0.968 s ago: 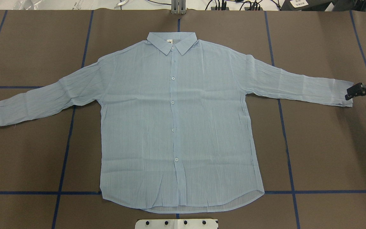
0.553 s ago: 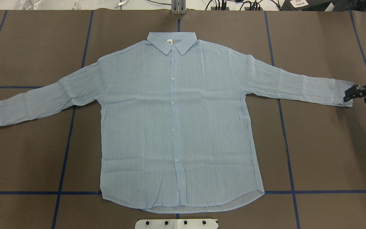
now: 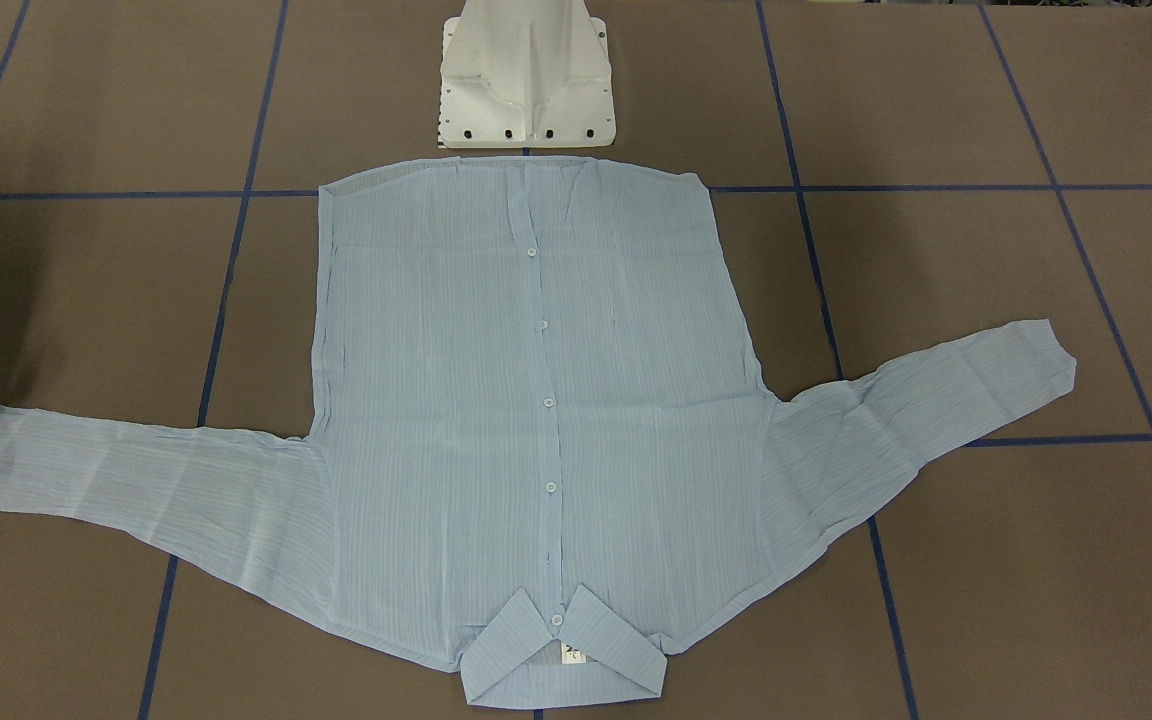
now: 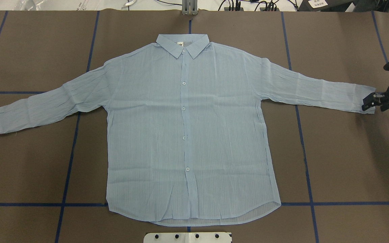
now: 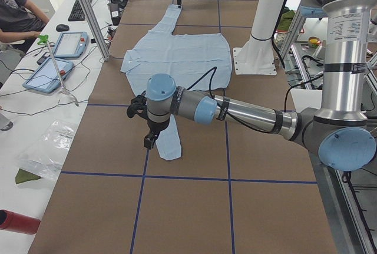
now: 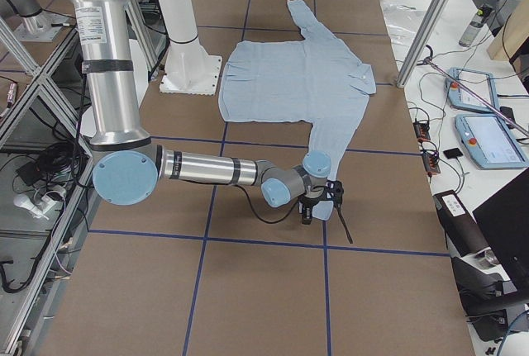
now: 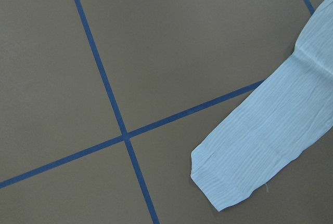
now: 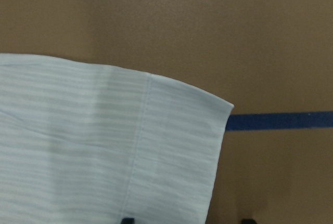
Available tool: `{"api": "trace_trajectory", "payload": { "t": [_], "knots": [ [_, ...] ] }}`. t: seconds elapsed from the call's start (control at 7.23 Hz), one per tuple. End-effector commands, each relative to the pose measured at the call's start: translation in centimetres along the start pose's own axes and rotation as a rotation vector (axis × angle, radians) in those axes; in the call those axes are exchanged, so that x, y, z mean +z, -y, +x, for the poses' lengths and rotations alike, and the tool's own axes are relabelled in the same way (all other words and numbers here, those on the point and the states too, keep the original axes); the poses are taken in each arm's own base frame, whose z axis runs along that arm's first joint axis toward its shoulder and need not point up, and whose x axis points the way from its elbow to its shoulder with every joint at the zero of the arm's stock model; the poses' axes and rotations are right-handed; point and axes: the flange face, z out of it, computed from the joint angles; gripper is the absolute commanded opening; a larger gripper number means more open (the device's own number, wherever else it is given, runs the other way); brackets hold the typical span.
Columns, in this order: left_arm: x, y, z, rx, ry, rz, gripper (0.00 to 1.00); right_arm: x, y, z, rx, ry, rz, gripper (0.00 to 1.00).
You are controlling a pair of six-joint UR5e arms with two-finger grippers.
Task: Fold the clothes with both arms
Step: 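Move the right gripper down to the cuff of the sleeve nearest it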
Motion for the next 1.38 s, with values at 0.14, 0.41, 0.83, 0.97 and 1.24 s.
{"api": "trace_trajectory", "payload": {
  "t": [0.14, 0.41, 0.83, 0.97, 1.24],
  "knots": [
    [-0.1, 0.0, 0.0, -0.001, 0.000, 0.000, 1.00, -0.5, 0.2, -0.3, -0.002, 0.008, 0.004, 0.65],
    [-0.1, 0.1, 0.1, 0.002, 0.000, 0.002, 1.00, -1.0, 0.4, -0.3, 0.002, 0.011, 0.012, 0.65],
    [-0.2, 0.2, 0.2, 0.005, 0.001, 0.005, 1.00, -1.2, 0.5, -0.4, 0.001, 0.011, 0.015, 0.64],
    [-0.3, 0.2, 0.2, 0.005, 0.001, 0.007, 1.00, -1.0, 0.4, -0.1, 0.006, 0.007, 0.012, 0.63],
    [-0.3, 0.0, 0.2, 0.003, 0.001, 0.005, 1.00, -0.7, 0.3, 0.1, 0.009, 0.001, 0.008, 0.63]
  ]
}}
